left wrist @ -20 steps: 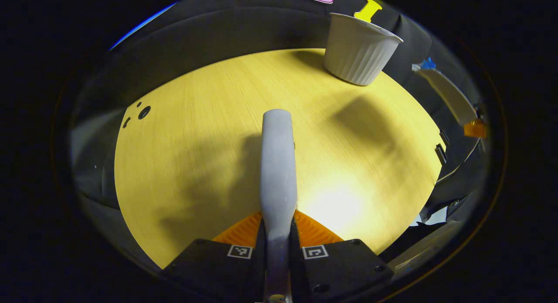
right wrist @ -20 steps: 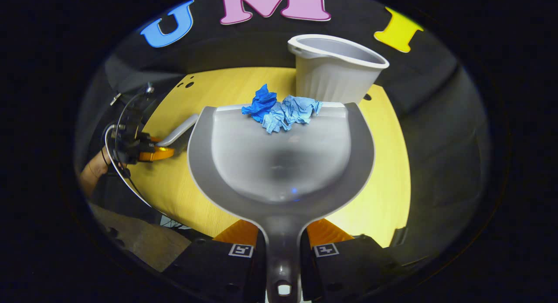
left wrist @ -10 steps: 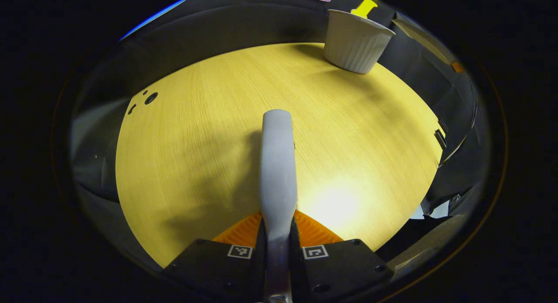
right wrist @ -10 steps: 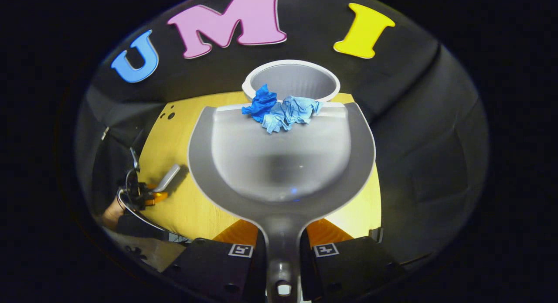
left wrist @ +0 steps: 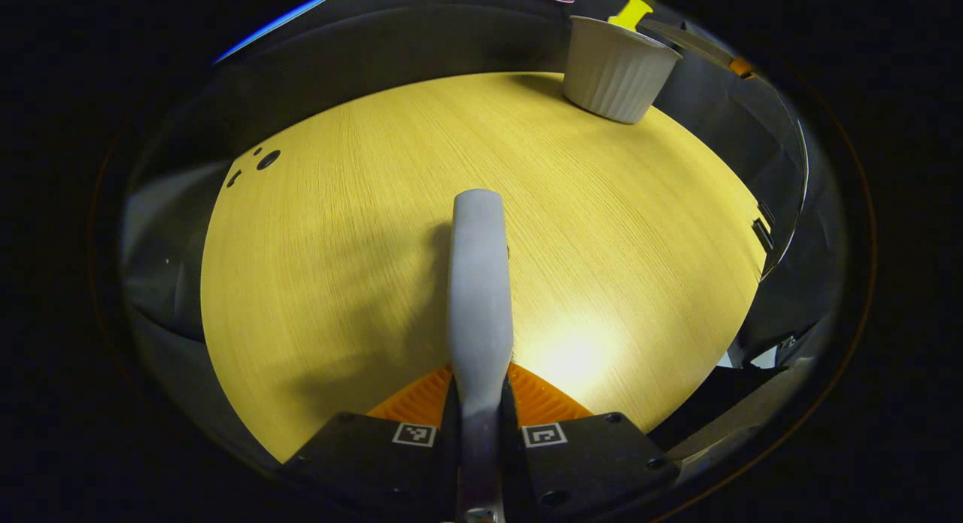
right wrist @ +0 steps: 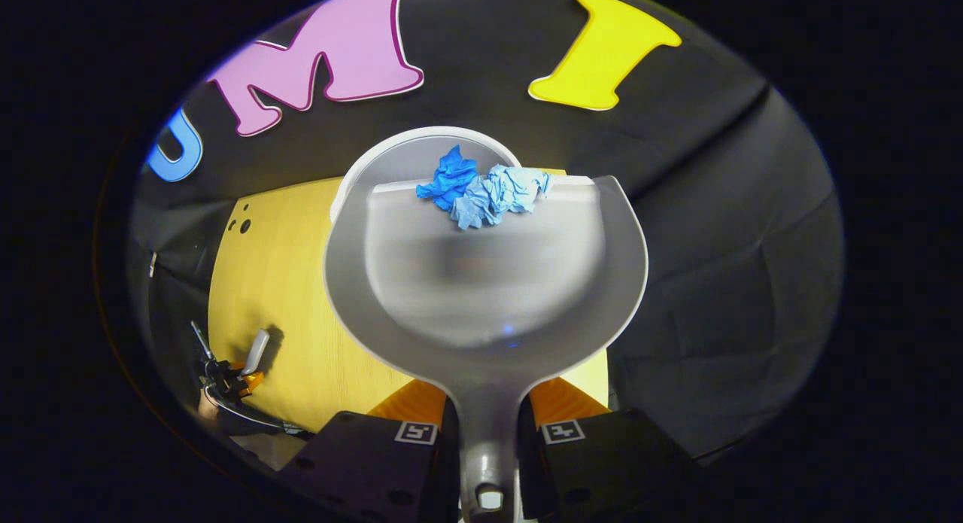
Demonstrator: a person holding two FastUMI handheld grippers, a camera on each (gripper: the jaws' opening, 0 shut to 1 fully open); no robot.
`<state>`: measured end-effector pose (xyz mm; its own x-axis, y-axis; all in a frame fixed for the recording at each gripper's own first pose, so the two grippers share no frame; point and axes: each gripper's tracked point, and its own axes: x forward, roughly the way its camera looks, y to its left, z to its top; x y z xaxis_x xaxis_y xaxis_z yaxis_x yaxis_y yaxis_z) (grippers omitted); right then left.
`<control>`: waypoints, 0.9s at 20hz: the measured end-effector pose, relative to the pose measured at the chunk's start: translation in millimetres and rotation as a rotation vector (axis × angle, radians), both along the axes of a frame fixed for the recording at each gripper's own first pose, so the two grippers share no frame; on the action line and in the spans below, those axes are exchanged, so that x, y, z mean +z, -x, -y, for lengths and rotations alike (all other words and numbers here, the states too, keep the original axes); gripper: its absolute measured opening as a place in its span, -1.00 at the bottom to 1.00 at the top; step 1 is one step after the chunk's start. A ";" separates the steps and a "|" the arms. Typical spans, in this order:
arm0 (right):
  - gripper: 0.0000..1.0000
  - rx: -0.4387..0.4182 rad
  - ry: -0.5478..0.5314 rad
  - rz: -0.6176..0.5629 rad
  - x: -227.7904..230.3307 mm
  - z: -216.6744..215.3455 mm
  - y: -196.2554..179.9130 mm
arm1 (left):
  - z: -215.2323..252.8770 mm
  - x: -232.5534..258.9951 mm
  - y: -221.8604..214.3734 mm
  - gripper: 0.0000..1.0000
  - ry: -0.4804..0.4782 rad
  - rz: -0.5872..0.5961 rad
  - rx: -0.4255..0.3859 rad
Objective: Pick up the small broom and dustpan from the desktop, sweep the trash into the dustpan with the broom, and then empty the trash into the garbage bin.
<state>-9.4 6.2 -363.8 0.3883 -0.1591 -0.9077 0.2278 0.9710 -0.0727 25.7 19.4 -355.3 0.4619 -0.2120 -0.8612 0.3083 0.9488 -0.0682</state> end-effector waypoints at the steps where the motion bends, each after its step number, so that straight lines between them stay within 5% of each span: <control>1: -0.29 0.015 0.001 -0.025 2.6 1.9 1.6 | 0.1 -0.7 -0.9 -0.43 -0.001 -0.001 0.007; 13: -0.29 0.253 0.312 -0.291 38.5 39.9 5.1 | 4.1 -5.2 -3.4 -0.46 -0.003 -0.015 0.033; 18: -0.29 0.291 0.329 -0.318 37.4 35.9 -5.0 | 1.7 -8.0 -3.0 -0.46 0.010 -0.025 0.061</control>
